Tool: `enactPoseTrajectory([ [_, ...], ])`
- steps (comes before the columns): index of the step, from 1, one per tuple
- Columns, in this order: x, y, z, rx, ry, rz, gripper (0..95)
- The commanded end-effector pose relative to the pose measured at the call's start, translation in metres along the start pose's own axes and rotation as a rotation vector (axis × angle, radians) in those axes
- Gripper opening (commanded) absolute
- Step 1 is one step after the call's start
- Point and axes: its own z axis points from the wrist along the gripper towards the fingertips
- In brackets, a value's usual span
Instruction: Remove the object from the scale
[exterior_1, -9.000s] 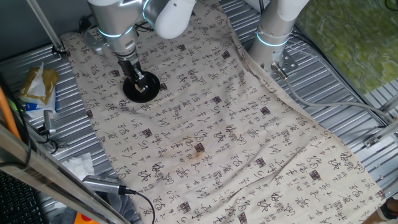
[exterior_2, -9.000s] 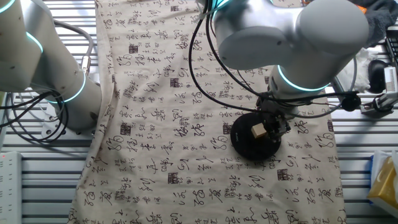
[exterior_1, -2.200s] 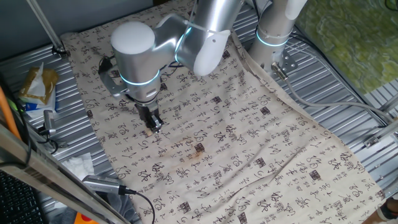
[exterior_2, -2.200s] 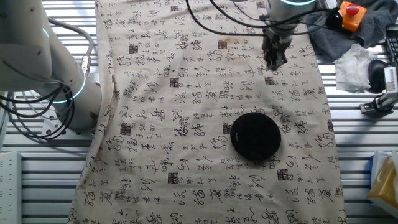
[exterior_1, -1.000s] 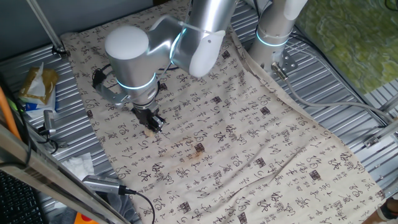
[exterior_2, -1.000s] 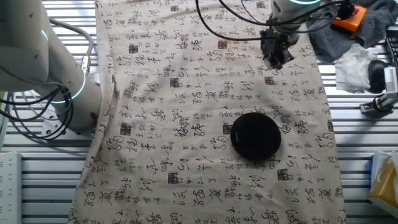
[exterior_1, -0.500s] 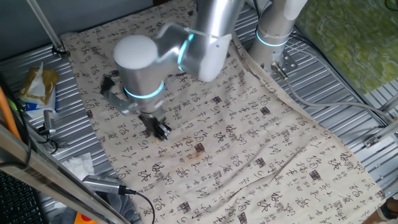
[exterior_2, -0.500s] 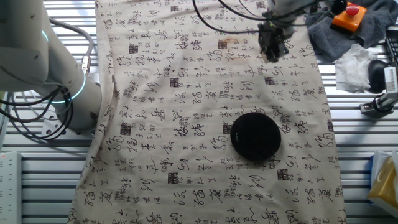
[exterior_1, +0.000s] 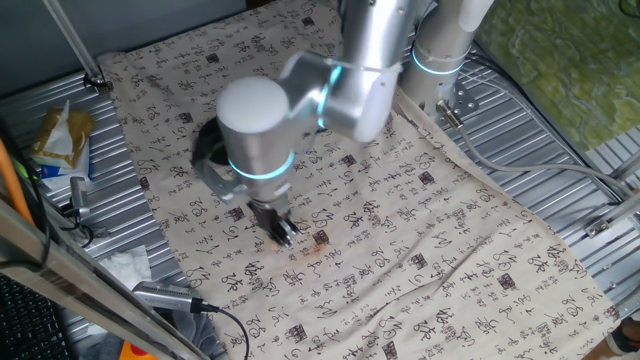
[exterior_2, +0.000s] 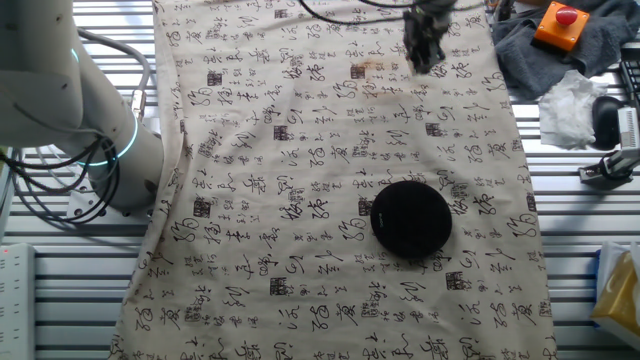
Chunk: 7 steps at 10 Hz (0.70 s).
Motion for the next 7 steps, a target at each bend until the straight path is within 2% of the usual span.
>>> enactPoseTrajectory([
  [1,0.003,0.02,0.007,-0.004,-0.005,0.03,0.0],
  [5,0.007,0.034,0.01,-0.008,-0.003,0.042,0.0],
  [7,0.009,0.038,0.01,-0.02,-0.002,0.049,0.0],
])
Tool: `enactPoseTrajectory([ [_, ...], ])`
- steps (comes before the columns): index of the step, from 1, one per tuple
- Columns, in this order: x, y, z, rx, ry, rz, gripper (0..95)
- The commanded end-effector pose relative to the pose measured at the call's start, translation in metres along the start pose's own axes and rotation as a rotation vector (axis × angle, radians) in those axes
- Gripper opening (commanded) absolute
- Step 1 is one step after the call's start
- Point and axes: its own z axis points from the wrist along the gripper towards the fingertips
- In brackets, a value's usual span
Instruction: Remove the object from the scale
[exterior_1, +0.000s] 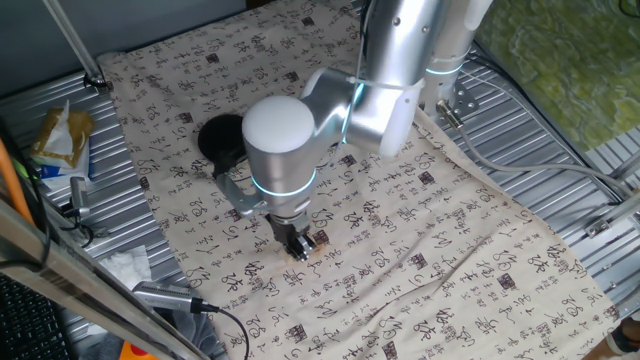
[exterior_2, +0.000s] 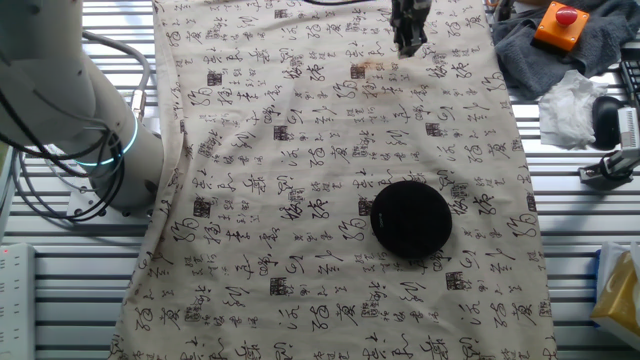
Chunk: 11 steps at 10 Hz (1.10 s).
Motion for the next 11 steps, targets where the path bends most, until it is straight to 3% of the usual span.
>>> enactPoseTrajectory([
  [1,0.0,0.0,0.0,-0.007,0.004,0.002,0.0],
  [5,0.0,0.0,0.0,-0.002,0.009,0.003,0.0],
  [8,0.003,-0.003,0.002,0.023,0.057,0.008,0.0],
  [11,0.008,-0.01,0.01,0.028,0.049,0.016,0.0],
])
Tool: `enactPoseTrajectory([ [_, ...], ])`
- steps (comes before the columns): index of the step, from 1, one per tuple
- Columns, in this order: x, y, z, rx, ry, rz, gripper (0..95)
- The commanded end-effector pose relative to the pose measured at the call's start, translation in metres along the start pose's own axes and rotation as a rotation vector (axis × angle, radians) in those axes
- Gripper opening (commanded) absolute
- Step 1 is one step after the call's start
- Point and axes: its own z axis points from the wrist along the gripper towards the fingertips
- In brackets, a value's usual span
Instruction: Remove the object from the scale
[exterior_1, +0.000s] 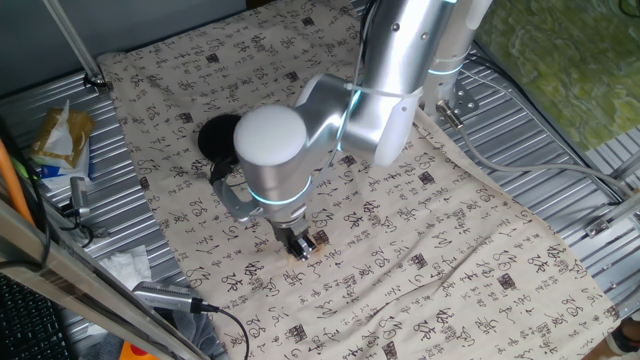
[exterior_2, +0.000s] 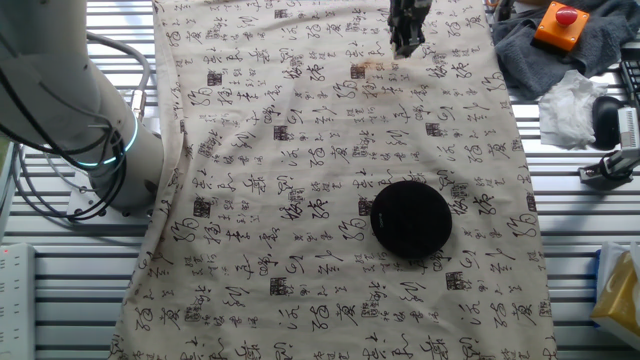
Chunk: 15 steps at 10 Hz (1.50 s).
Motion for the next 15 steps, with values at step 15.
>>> enactPoseTrajectory([
  [15,0.0,-0.01,0.025,-0.004,-0.056,0.043,0.0],
])
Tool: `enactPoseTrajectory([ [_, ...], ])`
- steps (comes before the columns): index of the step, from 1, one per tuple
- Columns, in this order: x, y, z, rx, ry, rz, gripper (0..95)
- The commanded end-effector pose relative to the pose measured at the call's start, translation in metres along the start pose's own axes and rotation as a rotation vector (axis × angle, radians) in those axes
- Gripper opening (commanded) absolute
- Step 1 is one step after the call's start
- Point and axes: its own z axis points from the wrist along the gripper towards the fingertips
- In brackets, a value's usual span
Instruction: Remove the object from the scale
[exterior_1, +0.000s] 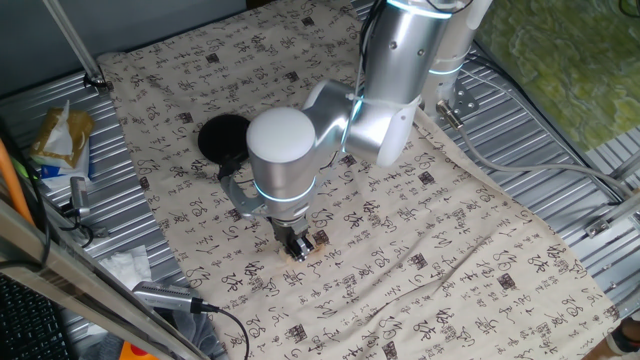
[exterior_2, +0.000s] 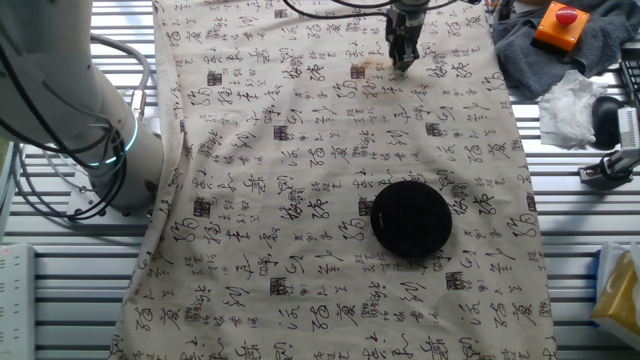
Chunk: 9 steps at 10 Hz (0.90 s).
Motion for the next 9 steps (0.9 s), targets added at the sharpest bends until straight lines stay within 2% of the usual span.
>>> enactPoseTrajectory([
  [1,-0.0001,-0.0006,0.0007,-0.001,-0.004,-0.002,0.0],
  [3,-0.0001,-0.0011,0.0024,-0.005,-0.005,-0.006,38.0],
  [4,-0.0001,-0.0012,0.0027,-0.007,-0.005,-0.007,38.0],
  [5,-0.0001,-0.0012,0.003,-0.016,-0.006,-0.011,76.0],
  [9,0.0,-0.0013,0.0032,-0.032,-0.01,-0.018,76.0],
])
